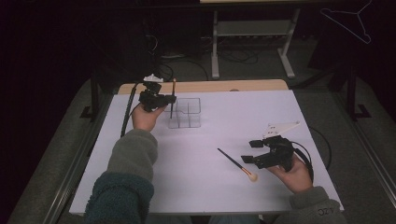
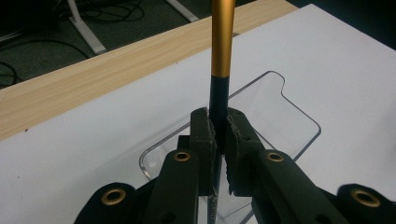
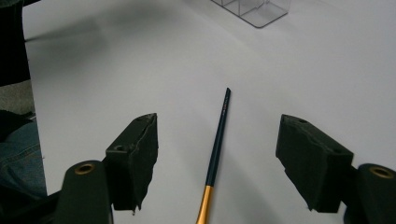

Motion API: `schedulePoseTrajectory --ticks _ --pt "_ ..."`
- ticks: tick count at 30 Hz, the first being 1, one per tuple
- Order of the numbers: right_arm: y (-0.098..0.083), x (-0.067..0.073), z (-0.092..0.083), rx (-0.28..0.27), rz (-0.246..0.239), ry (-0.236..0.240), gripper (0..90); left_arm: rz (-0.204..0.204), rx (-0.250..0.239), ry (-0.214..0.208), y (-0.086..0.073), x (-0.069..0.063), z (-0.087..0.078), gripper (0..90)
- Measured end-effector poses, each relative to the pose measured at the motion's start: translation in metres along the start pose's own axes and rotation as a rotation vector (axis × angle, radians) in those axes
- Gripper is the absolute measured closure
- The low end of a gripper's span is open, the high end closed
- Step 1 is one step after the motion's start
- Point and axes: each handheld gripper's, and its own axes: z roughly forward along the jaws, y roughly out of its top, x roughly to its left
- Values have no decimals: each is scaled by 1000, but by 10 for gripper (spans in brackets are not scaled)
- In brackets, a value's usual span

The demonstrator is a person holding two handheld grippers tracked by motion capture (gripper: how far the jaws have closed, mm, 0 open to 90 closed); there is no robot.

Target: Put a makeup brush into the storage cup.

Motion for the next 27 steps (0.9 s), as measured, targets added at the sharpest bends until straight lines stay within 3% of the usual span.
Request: schedulePoseTrajectory --ticks 27 --pt "0 0 2 2 -17 4 286 7 38 0 -7 0 4 803"
